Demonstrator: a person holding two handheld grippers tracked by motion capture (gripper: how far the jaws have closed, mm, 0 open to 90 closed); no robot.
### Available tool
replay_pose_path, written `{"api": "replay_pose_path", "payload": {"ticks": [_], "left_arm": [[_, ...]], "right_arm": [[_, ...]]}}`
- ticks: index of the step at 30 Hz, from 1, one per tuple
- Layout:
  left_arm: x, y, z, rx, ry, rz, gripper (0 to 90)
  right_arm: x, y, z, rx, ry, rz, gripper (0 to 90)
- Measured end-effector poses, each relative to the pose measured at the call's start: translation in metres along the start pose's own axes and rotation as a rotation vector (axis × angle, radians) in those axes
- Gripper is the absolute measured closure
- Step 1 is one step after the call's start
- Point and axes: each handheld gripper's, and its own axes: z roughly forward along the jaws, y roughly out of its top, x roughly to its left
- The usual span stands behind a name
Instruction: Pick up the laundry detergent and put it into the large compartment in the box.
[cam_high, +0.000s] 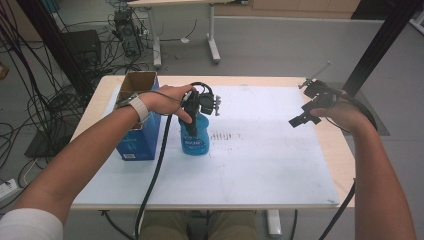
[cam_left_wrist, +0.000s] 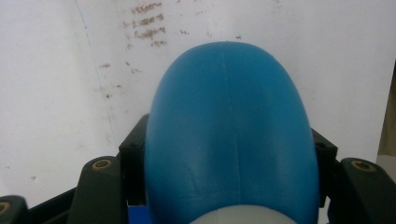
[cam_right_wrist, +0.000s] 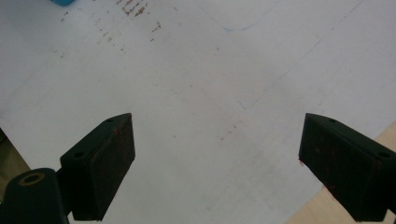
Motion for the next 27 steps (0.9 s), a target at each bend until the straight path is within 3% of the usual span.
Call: {"api": "replay_pose_path", "payload": {"ticks": [27], "left_arm": [[0.0002, 0.0002, 0.0004, 0.0, -0.001, -0.02, 37.7]], "right_arm": [[-0.0003, -0.0035, -0.001, -0.005, -0.003, 0.006, 10.8]]}}
